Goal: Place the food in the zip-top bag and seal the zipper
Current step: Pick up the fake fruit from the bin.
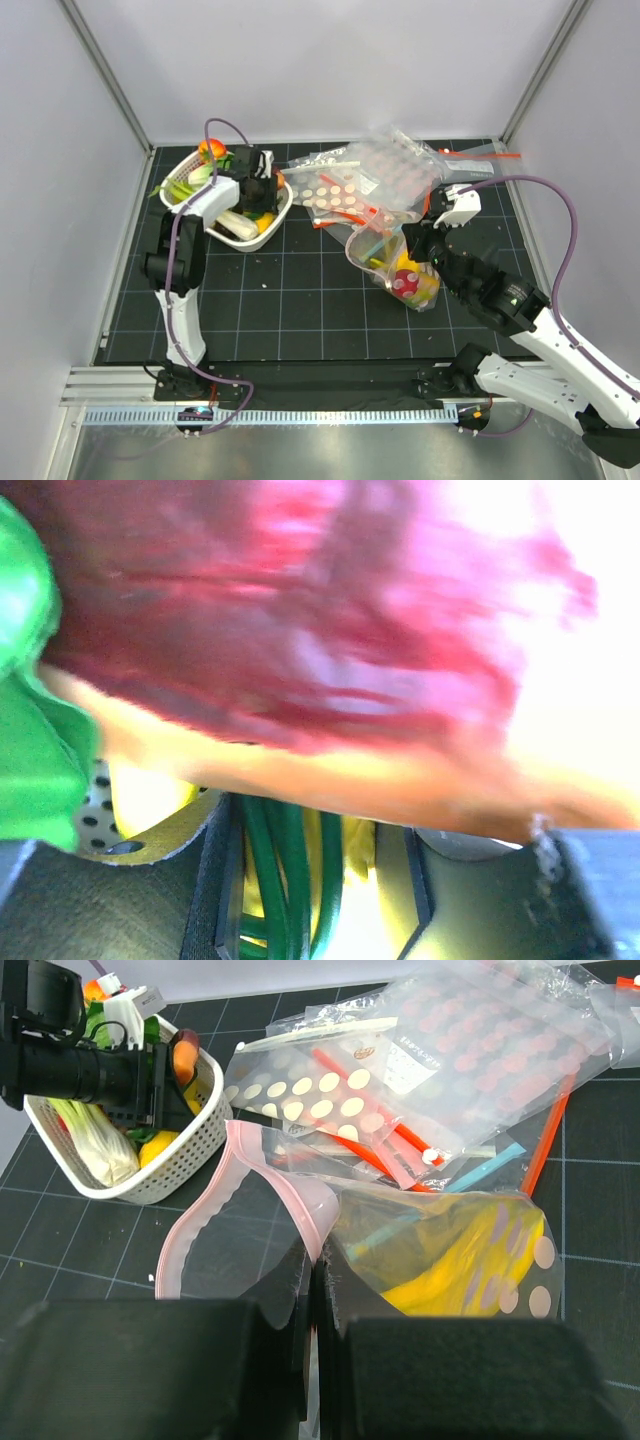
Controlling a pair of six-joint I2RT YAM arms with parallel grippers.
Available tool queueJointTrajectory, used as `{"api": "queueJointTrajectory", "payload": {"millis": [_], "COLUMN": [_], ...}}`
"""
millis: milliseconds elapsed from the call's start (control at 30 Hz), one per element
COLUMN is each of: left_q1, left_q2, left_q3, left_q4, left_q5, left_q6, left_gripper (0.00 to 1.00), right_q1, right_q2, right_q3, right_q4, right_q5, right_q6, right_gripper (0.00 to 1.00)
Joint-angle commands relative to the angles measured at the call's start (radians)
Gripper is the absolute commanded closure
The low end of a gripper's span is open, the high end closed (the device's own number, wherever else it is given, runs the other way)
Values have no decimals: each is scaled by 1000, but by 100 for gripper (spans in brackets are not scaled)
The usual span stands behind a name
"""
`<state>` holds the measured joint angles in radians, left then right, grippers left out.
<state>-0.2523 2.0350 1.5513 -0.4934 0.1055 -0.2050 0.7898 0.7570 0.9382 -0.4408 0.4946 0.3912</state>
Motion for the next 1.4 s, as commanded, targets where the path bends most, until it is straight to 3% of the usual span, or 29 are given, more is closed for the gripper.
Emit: {"api": "queueJointTrajectory", "payload": {"millis": [0,167,467,733,833,1000,1100,1167,1233,1367], "left_q1": [2,2,-2,-1,-1,-2,-15,-16,-16,-16], "left_q2": [-84,-177,-99,-203,-254,-259,-263,-277,-282,-320], "left_q3": [-50,-34,147,82,46,23,4,-16,-17,-26], "left_q4": [-66,-131,-480,-436,-393,-387,-387,-373,-372,-352], "left_q5": [20,39,91,108,114,186,171,151,111,109], "left_q6": [-48,-100,-37,-42,-53,-42,-31,-31,-33,-30], "left_gripper": [72,69,71,69,53,49,39,28,11,1], "right_q1": [-3,-3,-3,-3,-3,-3,-3,-3,-3,-3], "right_q2": [-4,-5,-7,4,7,8,8,10,11,10], "right_q3": [5,5,5,4,5,5,5,5,5,5], "right_q4": [54,54,54,57,57,57,60,60,60,60], "right_q5": [2,1,-4,-7,-8,-7,-7,-7,-7,-7], "right_q6": [5,5,6,6,5,5,5,5,6,6], "right_gripper": [94,94,94,94,94,94,94,94,94,94]}}
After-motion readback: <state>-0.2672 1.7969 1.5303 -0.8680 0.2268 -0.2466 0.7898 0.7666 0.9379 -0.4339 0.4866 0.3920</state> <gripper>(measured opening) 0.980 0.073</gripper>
